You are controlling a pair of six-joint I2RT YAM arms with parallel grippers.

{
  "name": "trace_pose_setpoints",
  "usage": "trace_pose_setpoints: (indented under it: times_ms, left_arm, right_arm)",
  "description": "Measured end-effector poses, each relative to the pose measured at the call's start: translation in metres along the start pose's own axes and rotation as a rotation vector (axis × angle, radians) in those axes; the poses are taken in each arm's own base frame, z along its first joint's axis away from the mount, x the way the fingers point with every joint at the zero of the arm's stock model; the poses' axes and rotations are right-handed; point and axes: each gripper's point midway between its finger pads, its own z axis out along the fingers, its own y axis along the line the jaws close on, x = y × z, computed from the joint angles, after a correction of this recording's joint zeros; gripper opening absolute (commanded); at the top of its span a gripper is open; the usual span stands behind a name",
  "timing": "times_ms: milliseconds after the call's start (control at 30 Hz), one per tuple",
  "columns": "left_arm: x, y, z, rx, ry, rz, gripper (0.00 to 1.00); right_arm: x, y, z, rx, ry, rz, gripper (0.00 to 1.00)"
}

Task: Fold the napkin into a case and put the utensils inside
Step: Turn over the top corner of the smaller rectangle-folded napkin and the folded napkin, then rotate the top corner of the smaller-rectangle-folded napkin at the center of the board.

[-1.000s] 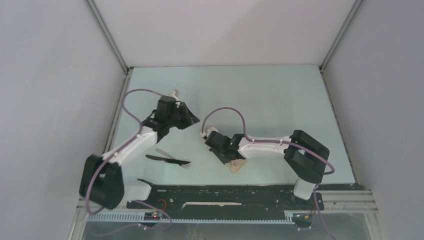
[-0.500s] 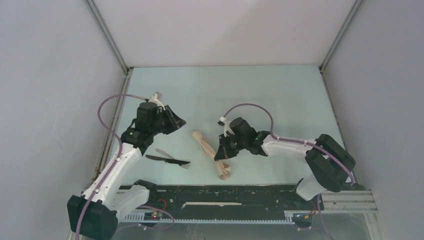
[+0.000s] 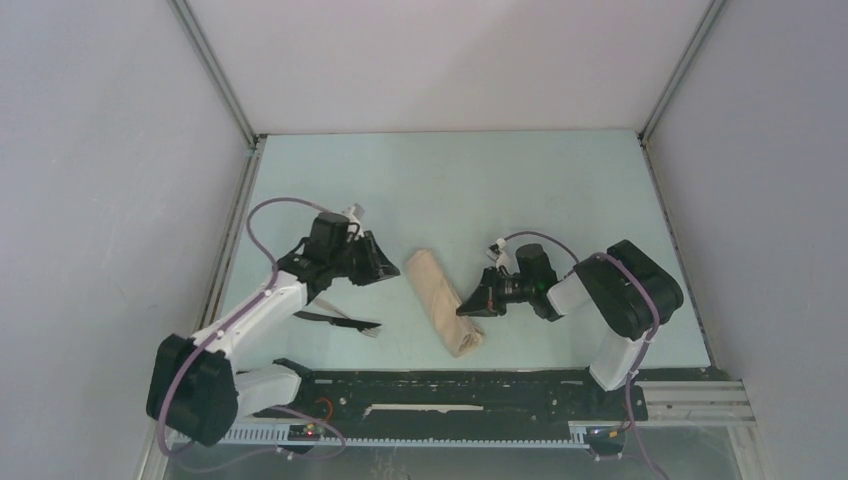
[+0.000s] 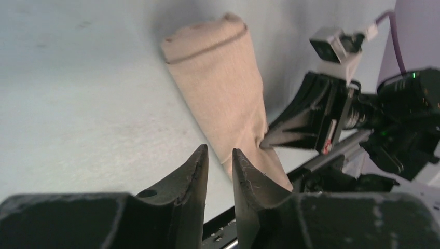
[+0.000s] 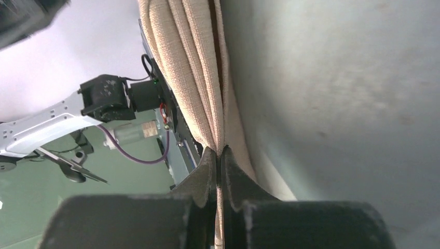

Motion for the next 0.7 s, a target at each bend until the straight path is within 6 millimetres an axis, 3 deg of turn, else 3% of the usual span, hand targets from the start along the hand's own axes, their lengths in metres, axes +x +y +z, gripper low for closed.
trace_pose_setpoints:
  times_ms: [133,267,333,433,533,633,700]
  left_arm:
    - [0.021,-0.019,0.030,0.068,0.121,-0.001,0.30]
    - [0.027,-0.039,0.060,0.124,0.199,-0.022,0.26]
    - [0.024,-0.052,0.073,0.163,0.209,-0.021,0.24]
    - [0.015,-0.069,0.092,0.216,0.212,-0.025,0.21]
    - [0.006,-0.078,0.113,0.255,0.213,-0.037,0.19]
    - [0.006,-0.074,0.129,0.257,0.219,-0.059,0.17]
    - [0.008,-0.067,0.137,0.243,0.225,-0.075,0.15]
  right_arm:
    - [-0.010,-0.012,-0.011,-0.010,-0.020,0.032,0.34]
    - [-0.013,-0.027,-0.023,0.077,-0.024,0.063,0.52]
    - [-0.017,-0.023,-0.032,0.155,-0.041,0.030,0.58]
    - [-0.033,0.003,-0.051,0.261,-0.117,-0.118,0.61]
    - [-0.041,0.045,-0.064,0.300,-0.170,-0.280,0.59]
    - [-0.028,0.073,-0.056,0.243,-0.130,-0.354,0.52]
    - [-0.012,0.073,-0.045,0.204,-0.070,-0.338,0.49]
